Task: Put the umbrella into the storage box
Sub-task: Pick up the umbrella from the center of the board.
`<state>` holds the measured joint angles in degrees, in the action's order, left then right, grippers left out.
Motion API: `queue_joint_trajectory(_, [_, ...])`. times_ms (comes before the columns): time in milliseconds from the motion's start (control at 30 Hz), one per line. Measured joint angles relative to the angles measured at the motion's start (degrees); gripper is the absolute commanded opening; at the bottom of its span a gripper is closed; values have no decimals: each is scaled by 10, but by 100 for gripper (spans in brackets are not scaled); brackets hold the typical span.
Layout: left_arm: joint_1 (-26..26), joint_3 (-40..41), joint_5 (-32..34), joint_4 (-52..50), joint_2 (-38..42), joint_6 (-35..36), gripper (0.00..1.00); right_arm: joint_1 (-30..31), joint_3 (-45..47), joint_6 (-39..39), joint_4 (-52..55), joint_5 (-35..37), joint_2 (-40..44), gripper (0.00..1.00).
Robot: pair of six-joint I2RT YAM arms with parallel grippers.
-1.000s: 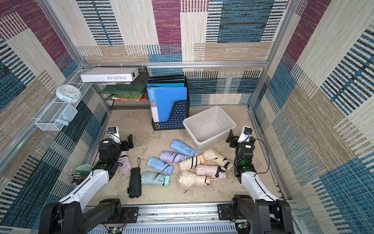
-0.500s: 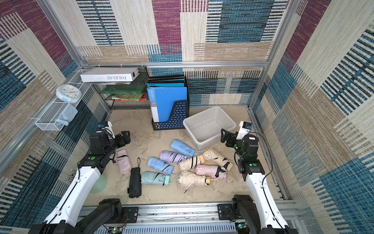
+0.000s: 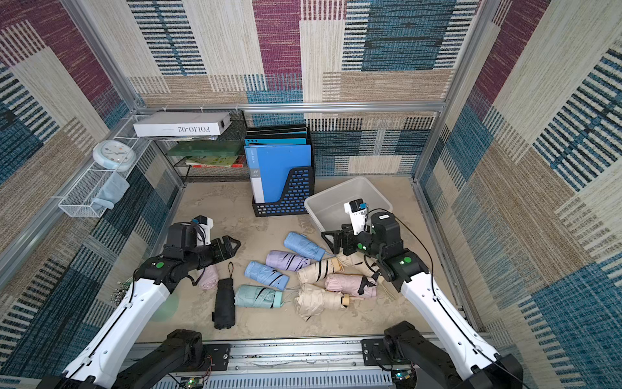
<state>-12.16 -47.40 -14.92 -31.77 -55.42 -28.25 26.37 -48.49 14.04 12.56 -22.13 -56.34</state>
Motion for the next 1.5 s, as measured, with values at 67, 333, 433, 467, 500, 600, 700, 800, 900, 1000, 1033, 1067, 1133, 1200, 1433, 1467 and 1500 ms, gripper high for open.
queue_joint_trajectory(67, [-21, 0, 7, 0, -3, -1, 87, 40, -16, -25, 16, 1, -23, 94])
queue_joint_trajectory(333, [-35, 35, 50, 20, 17, -62, 87, 193, -72, -109, 58, 36, -143, 88])
queue_joint_trajectory(433, [-35, 43, 68, 32, 30, -83, 87, 220, -102, -148, 83, 58, -193, 87])
queue_joint_trajectory(467, [-35, 45, 76, 34, 35, -89, 87, 223, -112, -163, 91, 69, -210, 88])
queue_joint_trajectory(500, [-35, 49, 80, 35, 40, -94, 87, 224, -124, -181, 98, 75, -228, 88])
queue_joint_trajectory(600, [-35, 61, 97, 34, 57, -111, 87, 228, -149, -234, 115, 93, -278, 88])
queue_joint_trajectory(700, [-34, 71, 107, 34, 75, -125, 87, 228, -174, -289, 130, 116, -333, 89])
queue_joint_trajectory(800, [-34, 78, 116, 34, 89, -135, 87, 228, -207, -330, 144, 136, -380, 89])
queue_joint_trajectory(900, [-34, 81, 122, 34, 99, -140, 87, 228, -239, -365, 143, 146, -423, 89])
queue_joint_trajectory(1000, [-34, 81, 122, 34, 107, -147, 87, 228, -256, -394, 141, 147, -452, 87])
queue_joint_trajectory(1033, [-34, 81, 122, 34, 110, -148, 87, 228, -259, -403, 141, 145, -461, 87])
queue_joint_trajectory(1067, [-34, 81, 122, 34, 112, -148, 87, 228, -262, -410, 141, 144, -468, 87])
queue_joint_trajectory(1133, [-34, 82, 122, 34, 117, -151, 87, 228, -267, -423, 142, 144, -481, 87])
queue_joint_trajectory(1200, [-34, 83, 121, 34, 120, -152, 87, 228, -277, -435, 141, 144, -495, 87])
queue_joint_trajectory(1433, [-35, 84, 121, 33, 127, -152, 87, 228, -304, -454, 144, 146, -542, 87])
queue_joint_trajectory(1467, [-35, 84, 121, 33, 129, -152, 87, 228, -308, -455, 144, 146, -548, 87])
queue_joint_trajectory(1500, [-35, 84, 121, 33, 131, -152, 87, 228, -310, -457, 145, 146, -553, 87])
